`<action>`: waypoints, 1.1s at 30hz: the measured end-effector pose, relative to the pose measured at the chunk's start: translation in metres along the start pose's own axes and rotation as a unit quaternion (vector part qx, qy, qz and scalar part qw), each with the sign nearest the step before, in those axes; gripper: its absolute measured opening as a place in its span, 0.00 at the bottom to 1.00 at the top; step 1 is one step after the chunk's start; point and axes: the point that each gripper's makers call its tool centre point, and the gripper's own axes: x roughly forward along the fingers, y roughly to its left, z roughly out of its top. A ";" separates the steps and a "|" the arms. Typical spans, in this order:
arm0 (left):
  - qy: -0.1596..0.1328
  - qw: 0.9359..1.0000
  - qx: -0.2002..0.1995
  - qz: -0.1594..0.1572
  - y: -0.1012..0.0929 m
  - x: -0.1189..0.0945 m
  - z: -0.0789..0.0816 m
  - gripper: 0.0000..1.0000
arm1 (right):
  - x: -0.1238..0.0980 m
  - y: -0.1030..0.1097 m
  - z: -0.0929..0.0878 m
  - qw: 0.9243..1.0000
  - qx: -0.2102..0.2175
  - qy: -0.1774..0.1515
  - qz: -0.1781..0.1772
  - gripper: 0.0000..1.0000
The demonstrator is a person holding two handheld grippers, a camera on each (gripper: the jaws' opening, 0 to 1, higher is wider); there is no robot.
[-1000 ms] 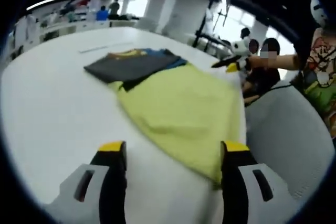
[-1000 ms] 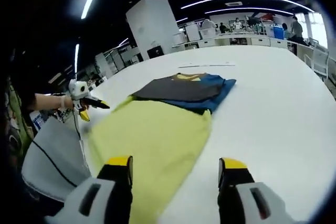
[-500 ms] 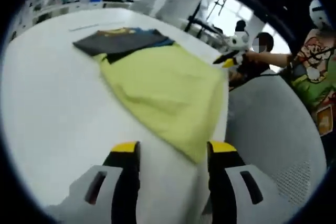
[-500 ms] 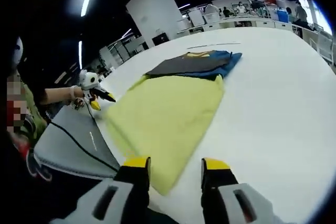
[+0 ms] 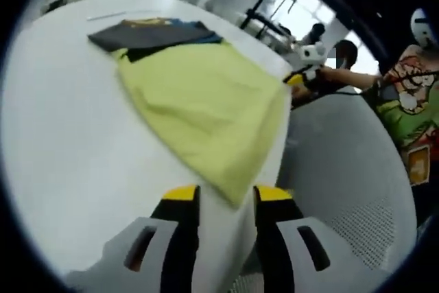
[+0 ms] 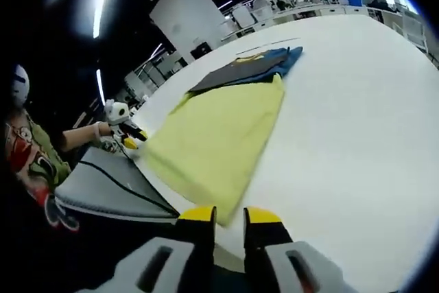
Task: Fold the garment on the visible template until the final outline fits inside the template.
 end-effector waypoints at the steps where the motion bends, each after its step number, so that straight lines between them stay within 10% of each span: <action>1: 0.004 1.000 -0.009 -0.005 -0.001 0.001 -0.003 0.23 | 0.001 0.000 0.000 1.000 0.001 -0.001 0.001 0.10; 15: -0.005 1.000 -0.029 -0.006 0.006 0.008 -0.009 0.02 | 0.005 0.007 -0.005 0.999 0.045 -0.005 0.017 0.00; 33: 0.034 0.998 -0.031 -0.043 -0.012 -0.006 -0.014 0.00 | -0.022 0.025 -0.002 0.991 0.115 -0.004 0.064 0.00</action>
